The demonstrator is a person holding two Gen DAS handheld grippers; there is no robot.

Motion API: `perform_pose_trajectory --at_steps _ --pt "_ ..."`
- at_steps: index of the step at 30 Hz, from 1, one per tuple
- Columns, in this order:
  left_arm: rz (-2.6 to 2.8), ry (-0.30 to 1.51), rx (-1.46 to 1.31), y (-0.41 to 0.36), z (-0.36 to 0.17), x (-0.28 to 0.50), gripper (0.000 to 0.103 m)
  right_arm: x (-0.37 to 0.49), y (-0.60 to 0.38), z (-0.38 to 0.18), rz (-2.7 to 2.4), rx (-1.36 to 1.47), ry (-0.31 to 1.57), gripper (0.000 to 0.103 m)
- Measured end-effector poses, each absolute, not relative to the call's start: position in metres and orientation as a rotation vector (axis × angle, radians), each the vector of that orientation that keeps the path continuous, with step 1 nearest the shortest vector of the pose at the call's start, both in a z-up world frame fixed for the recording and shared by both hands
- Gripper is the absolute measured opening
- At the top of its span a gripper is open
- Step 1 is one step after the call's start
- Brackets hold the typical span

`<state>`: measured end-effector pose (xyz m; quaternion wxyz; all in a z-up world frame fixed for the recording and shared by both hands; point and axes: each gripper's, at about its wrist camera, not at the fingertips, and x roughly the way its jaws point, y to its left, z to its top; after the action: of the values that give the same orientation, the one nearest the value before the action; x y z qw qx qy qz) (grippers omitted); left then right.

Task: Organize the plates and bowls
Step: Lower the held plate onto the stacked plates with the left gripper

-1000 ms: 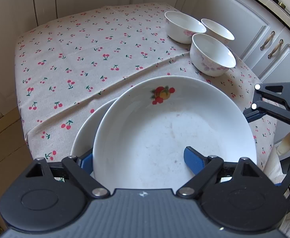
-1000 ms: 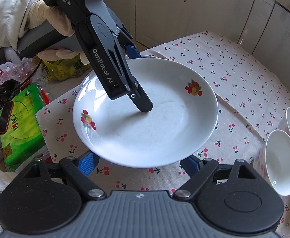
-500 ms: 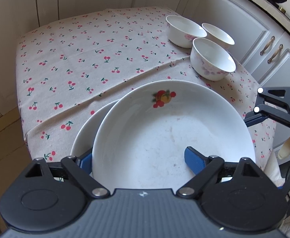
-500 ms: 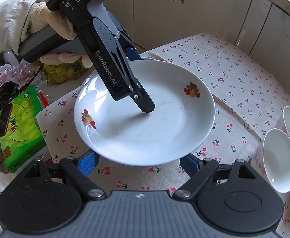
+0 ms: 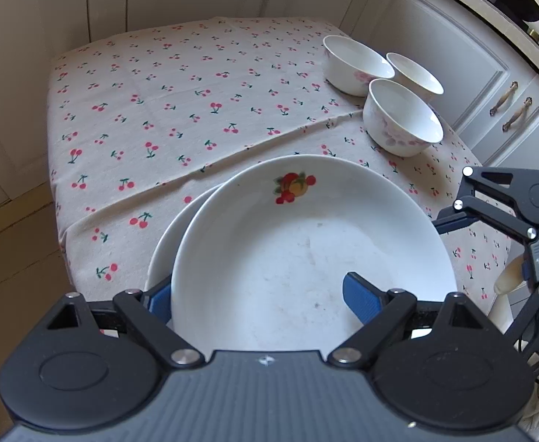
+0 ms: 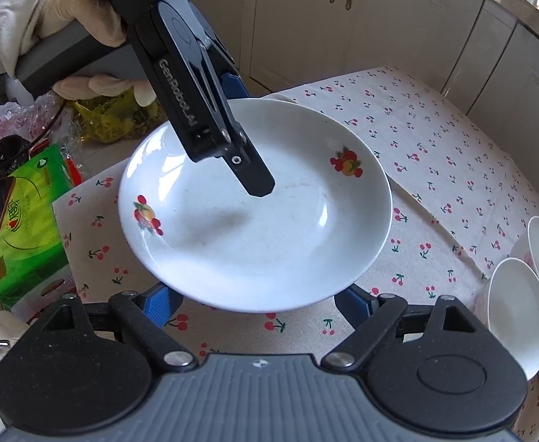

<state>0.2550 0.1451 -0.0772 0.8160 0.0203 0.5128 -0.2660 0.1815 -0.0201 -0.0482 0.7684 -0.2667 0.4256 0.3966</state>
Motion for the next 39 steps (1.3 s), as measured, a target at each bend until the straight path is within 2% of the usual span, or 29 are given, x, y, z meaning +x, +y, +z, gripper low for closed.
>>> perform_pose_trajectory --at_steps 14,27,39 --pt "-0.504 1.110 -0.052 0.159 -0.071 0.243 0.091 0.185 -0.015 -0.055 0.891 -0.564 0.937 0.095" --pt "-0.449 1.126 -0.068 0.159 -0.067 0.247 0.091 0.191 -0.009 -0.059 0.894 -0.574 0.956 0.103" --pt "-0.459 1.089 -0.103 0.162 -0.065 0.256 0.091 0.187 -0.012 -0.054 0.867 -0.528 0.954 0.103"
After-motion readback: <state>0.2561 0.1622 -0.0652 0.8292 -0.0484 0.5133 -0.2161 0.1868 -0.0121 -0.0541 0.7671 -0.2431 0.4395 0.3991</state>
